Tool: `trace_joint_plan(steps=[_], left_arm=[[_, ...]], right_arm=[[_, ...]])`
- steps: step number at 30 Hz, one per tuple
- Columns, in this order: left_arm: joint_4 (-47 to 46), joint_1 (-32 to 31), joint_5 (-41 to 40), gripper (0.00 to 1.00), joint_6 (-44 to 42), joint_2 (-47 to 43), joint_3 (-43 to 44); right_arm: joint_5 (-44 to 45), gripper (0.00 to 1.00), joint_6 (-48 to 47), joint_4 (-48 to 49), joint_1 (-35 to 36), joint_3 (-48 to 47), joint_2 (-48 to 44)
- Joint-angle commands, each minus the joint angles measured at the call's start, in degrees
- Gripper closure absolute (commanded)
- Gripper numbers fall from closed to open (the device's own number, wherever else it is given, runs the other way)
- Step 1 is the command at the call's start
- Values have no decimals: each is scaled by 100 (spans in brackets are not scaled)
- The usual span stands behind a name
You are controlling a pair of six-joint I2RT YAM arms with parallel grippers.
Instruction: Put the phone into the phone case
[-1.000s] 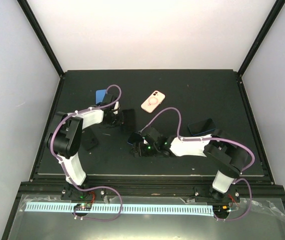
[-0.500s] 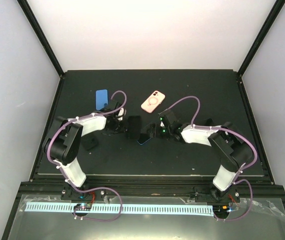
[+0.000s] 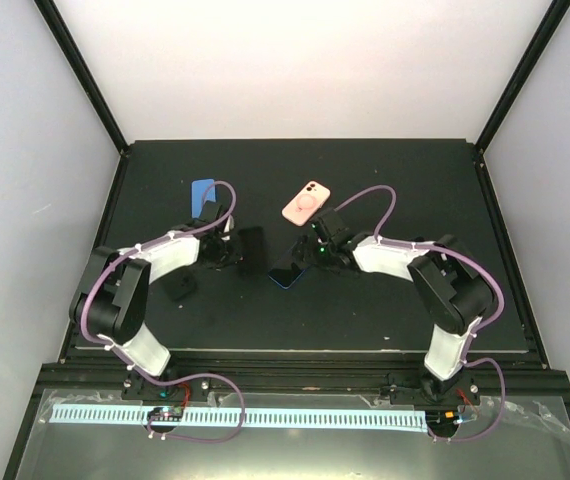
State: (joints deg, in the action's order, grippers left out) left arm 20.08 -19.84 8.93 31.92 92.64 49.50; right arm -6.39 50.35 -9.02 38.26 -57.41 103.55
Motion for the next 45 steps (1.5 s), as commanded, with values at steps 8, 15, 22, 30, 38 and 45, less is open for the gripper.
trace_joint_plan(steps=[8, 15, 22, 30, 38, 45], left_arm=[[188, 41, -178, 97, -452, 792, 810], [-77, -60, 282, 98, -297, 584, 237], [160, -6, 53, 98, -27, 108, -131], [431, 676, -265, 98, 51, -536, -440], [410, 744, -202, 97, 65, -728, -589], [253, 889, 108, 84, 99, -956, -738]], right_arm=[[648, 12, 822, -854, 389, -655, 538], [976, 12, 363, -1161, 393, -1460, 1025], [1201, 12, 219, -1849, 485, -2083, 1479], [1796, 8, 419, -2743, 828, -2556, 1753], [1971, 10, 592, -3250, 1038, -3169, 2207], [2236, 14, 636, -3823, 1122, -3650, 2597]])
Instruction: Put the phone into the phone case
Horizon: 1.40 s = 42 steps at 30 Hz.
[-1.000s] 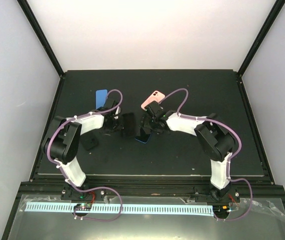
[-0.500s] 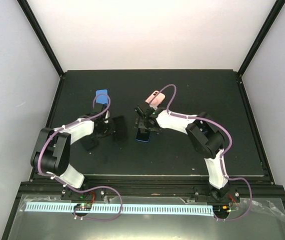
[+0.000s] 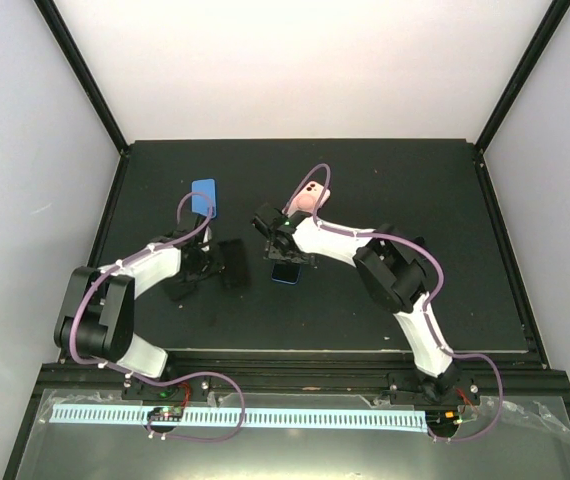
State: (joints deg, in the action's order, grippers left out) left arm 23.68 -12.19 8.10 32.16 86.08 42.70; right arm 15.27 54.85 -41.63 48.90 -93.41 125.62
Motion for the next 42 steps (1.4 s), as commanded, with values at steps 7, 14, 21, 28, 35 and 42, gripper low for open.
trace_joint_plan(steps=[7, 14, 21, 28, 35, 42], left_arm=[[-167, 357, 88, 66, 34, -434, -71], [-257, 357, 70, 66, -198, 270, 317], [-533, 324, 133, 68, -278, 708, 420], [-861, -60, 293, 77, -68, 828, 222], [-1203, -726, 410, 83, 283, 760, -91], [-1304, -1335, 914, 81, 1031, 614, -394]], right_arm=[[285, 24, -44, -251, 58, 375, 99], [81, 27, -648, 683, -16, 1561, -819], [-406, 30, -1224, 1605, -265, 3082, -1829], [-751, 32, -1536, 2093, -274, 4006, -2687], [-1188, 35, -1668, 2425, -272, 4626, -3319], [-1658, 36, -1395, 2702, -273, 4823, -3663]])
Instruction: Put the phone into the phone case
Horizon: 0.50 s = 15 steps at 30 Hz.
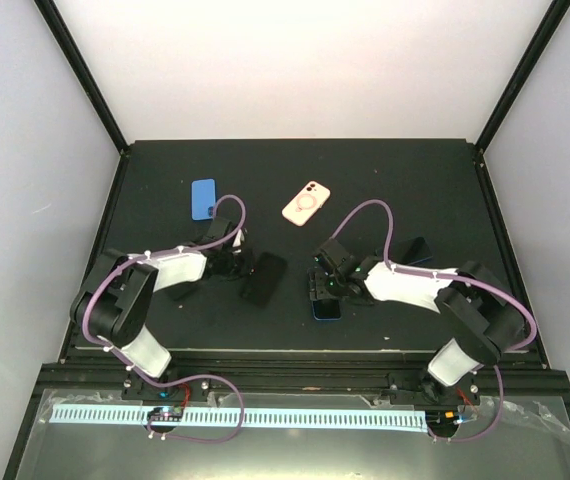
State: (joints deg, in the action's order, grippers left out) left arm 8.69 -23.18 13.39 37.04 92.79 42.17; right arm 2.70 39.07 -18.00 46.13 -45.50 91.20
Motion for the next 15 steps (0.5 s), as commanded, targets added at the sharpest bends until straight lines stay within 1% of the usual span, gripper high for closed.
trace_joint_plan(steps=[1, 3, 7, 10, 15], left_arm=[[145, -278, 432, 79, 618, -105, -431], [182, -332, 409, 75, 678, -288, -553], [420, -353, 268, 70, 555, -602, -784], [300, -389, 475, 67, 578, -810, -1102], [105, -576, 677, 64, 756, -1141, -1530]], right_arm=[[-447, 36, 231, 367, 3, 38, -263], [-480, 36, 309, 401, 17, 47, -373], [-612, 36, 477, 513, 22, 119, -603], [-868, 36, 683, 715, 64, 212, -733], [-922, 37, 931, 857, 120, 218, -859]])
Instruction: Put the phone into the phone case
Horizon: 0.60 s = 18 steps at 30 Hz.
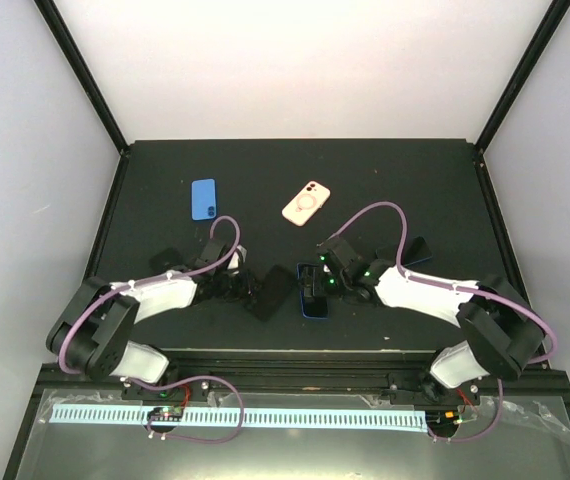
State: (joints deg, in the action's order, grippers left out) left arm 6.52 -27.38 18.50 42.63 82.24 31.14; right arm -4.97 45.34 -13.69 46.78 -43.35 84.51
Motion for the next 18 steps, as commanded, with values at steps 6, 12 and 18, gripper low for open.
trace_joint_plan(steps=[6, 12, 18], left_arm=[[-254, -438, 695, 62, 734, -489, -809], [-1166, -971, 960, 60, 1688, -1025, -1105], [-769, -1007, 386, 56, 1779, -1783, -1222]], right_arm=[[-291, 37, 502, 568, 88, 6, -270], [-374, 37, 1011, 942, 203, 151, -338], [-205, 37, 1683, 1271, 609, 193, -222]])
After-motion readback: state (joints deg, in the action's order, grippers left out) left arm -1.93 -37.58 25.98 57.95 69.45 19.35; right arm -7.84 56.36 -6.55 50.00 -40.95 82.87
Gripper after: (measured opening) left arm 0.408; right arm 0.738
